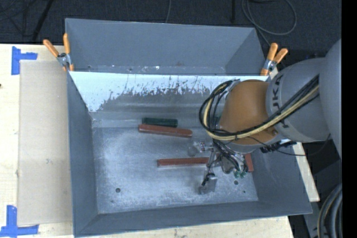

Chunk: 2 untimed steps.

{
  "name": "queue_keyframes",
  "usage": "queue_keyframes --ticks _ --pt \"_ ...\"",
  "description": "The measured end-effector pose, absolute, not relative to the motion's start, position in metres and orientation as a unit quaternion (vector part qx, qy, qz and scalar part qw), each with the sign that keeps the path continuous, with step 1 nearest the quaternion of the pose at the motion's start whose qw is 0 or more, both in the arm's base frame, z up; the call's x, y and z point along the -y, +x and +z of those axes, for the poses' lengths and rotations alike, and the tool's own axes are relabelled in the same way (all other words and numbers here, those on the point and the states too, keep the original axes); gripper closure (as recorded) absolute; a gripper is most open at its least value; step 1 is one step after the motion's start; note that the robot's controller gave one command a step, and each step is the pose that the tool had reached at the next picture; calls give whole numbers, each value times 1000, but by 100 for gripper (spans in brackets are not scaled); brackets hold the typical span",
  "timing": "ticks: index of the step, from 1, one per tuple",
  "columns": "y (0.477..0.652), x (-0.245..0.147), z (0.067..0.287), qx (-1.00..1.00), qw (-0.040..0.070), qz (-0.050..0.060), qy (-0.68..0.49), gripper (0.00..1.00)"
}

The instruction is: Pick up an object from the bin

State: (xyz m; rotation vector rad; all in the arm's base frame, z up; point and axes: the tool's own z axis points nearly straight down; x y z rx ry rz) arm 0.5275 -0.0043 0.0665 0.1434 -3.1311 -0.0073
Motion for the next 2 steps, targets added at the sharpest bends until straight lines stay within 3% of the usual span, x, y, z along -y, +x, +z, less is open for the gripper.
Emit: queue_keyframes --ticks 1,2 --pt "529 9 70 999 1 0 44 100" --pt "540 -8 92 993 -1 0 121 100"
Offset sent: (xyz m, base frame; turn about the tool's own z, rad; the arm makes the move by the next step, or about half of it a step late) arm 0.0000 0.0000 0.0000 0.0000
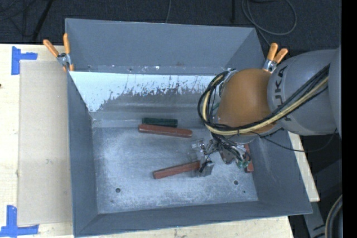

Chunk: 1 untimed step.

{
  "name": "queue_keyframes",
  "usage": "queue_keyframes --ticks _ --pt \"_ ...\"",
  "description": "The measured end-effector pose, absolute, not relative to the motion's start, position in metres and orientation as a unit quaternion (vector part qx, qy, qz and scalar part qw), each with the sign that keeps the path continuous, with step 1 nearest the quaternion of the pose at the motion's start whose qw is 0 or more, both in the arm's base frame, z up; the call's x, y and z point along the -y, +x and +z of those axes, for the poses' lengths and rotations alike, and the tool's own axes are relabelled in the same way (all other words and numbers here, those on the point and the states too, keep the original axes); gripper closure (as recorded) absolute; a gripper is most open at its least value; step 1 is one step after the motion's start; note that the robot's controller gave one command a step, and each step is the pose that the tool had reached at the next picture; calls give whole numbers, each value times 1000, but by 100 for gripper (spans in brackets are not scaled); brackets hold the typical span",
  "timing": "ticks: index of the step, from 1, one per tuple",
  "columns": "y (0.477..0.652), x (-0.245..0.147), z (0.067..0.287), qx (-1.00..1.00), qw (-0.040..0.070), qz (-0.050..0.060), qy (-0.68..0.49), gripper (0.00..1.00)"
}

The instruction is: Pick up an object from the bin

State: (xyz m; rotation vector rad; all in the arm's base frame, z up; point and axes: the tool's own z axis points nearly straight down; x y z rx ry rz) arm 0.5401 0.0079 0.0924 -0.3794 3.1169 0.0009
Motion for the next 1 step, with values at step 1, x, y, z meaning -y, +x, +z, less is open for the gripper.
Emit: queue_keyframes --ticks 1 --pt "568 15 227 -994 5 -1 -110 100"
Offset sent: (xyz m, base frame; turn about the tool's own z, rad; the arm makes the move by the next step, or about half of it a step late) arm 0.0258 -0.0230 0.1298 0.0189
